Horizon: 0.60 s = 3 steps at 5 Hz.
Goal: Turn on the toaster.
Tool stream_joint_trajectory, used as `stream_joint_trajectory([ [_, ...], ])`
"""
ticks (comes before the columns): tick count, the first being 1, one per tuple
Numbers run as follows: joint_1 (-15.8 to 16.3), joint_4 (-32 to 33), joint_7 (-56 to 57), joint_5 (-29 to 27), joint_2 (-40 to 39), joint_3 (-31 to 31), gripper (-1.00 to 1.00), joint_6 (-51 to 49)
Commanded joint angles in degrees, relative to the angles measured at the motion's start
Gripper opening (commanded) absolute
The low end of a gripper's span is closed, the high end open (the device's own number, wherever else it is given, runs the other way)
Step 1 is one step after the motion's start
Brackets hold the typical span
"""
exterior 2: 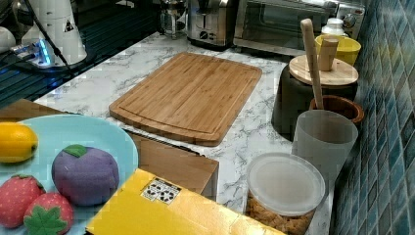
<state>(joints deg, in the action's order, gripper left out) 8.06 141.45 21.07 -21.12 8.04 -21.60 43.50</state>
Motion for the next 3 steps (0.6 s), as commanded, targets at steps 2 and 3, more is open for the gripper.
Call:
stream_joint_trajectory([
  [2, -0.77, -0.94, -3.35, 8.78, -11.68, -7.61, -1.0, -0.86],
  [3, 1.07, 6.33, -4.7, 6.98, -12.96, -7.51, -1.0, 2.3],
])
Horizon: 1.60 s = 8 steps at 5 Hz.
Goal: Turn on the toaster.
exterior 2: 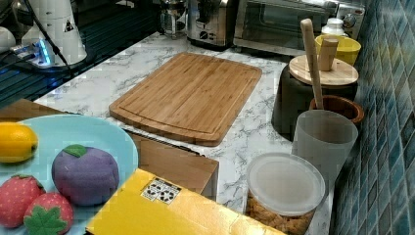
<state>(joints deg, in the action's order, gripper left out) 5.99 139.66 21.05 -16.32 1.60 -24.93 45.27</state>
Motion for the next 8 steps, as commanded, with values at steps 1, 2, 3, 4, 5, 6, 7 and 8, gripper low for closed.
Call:
stream_joint_trajectory([
  [1, 5.33, 12.31, -1.63, -1.8, -9.72, -6.7, -1.0, 1.58],
  [2, 6.35, 16.1, -1.69, -3.09, -12.52, -7.71, -1.0, 5.28],
  [3, 6.27, 16.11, -1.71, -3.06, -12.53, -7.8, -1.0, 5.29],
  [4, 6.5, 16.06, -1.66, -3.14, -12.5, -7.57, -1.0, 5.27],
  [5, 6.07, 16.11, -1.76, -3.0, -12.55, -7.96, -1.0, 5.3],
  [6, 6.06, 16.08, -1.77, -3.0, -12.56, -7.97, -1.0, 5.3],
  [7, 6.12, 16.1, -1.74, -3.01, -12.55, -7.93, -1.0, 5.3],
  [8, 5.73, 16.1, -1.85, -2.87, -12.6, -8.29, -1.0, 5.34],
])
